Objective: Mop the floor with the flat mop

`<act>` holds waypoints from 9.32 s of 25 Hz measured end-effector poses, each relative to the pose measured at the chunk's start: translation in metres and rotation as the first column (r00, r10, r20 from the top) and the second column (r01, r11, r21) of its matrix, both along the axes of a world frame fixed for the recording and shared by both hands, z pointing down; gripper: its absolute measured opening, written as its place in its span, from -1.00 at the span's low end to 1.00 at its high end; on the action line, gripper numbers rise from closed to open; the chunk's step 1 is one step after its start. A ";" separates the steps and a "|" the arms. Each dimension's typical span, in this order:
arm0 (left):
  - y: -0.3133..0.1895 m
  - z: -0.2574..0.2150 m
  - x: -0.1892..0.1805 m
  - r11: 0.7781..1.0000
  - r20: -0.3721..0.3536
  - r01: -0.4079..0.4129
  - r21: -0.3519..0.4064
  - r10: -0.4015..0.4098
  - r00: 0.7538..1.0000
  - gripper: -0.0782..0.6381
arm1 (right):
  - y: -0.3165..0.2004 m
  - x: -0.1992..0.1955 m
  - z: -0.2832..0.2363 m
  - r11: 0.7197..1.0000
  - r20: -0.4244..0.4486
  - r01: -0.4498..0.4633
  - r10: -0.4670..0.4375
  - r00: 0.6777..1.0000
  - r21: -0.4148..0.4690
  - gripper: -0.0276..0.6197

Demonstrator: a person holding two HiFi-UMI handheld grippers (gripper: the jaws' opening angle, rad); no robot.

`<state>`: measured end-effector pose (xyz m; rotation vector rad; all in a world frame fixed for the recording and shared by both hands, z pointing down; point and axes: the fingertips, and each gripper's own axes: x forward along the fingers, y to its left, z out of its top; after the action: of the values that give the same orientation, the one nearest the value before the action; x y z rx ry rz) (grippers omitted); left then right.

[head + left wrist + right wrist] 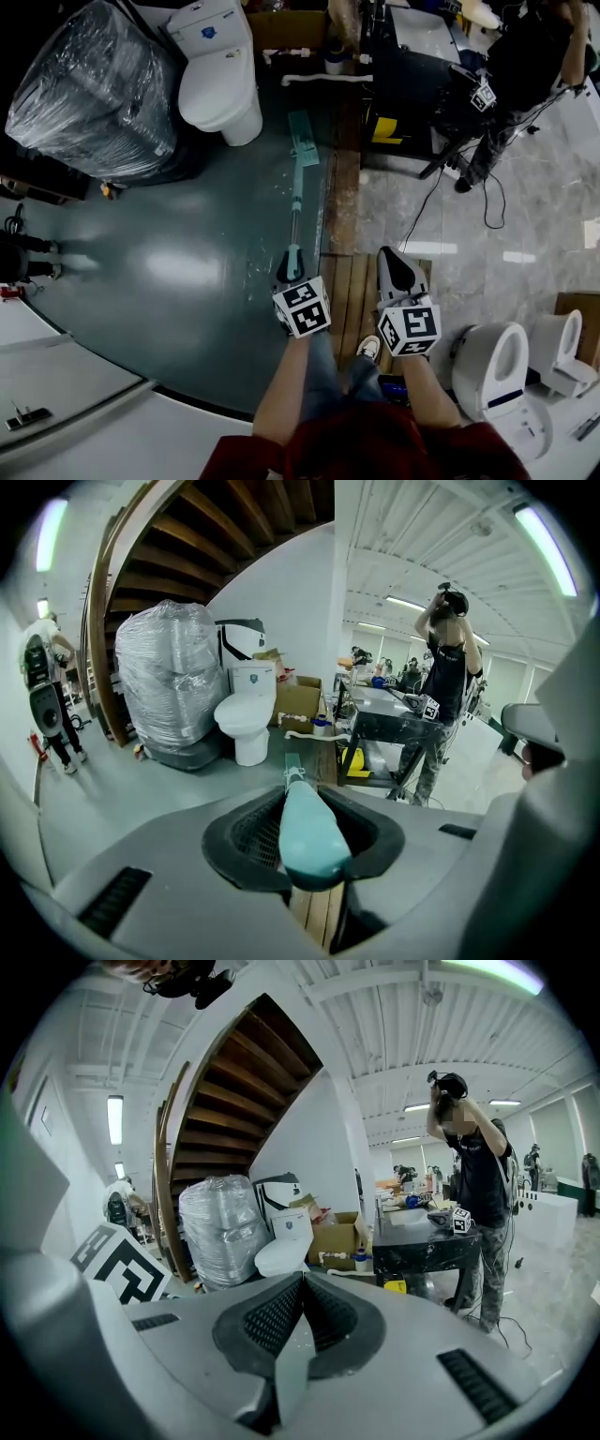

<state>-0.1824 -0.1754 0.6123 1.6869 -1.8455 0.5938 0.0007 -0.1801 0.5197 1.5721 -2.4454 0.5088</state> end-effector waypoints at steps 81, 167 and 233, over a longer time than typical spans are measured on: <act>0.284 -0.075 0.131 1.000 0.006 0.016 -0.019 -0.016 1.000 -0.44 | 0.219 0.078 -0.068 0.982 -0.015 0.178 -0.177 0.984 0.062 -0.86; -0.194 0.033 -0.072 0.990 -0.035 -0.135 0.031 0.136 0.990 -0.44 | -0.170 -0.119 0.059 0.998 -0.085 -0.049 0.045 0.995 -0.040 -0.86; 0.323 -0.091 0.118 0.999 0.053 -0.035 0.018 0.034 0.998 -0.44 | 0.231 0.090 -0.101 0.979 -0.052 0.131 -0.124 0.991 0.156 -0.86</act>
<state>-0.0647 0.1478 0.5218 1.7346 -1.8675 0.6428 0.0907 0.0510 0.4184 1.4527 -2.5894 0.2613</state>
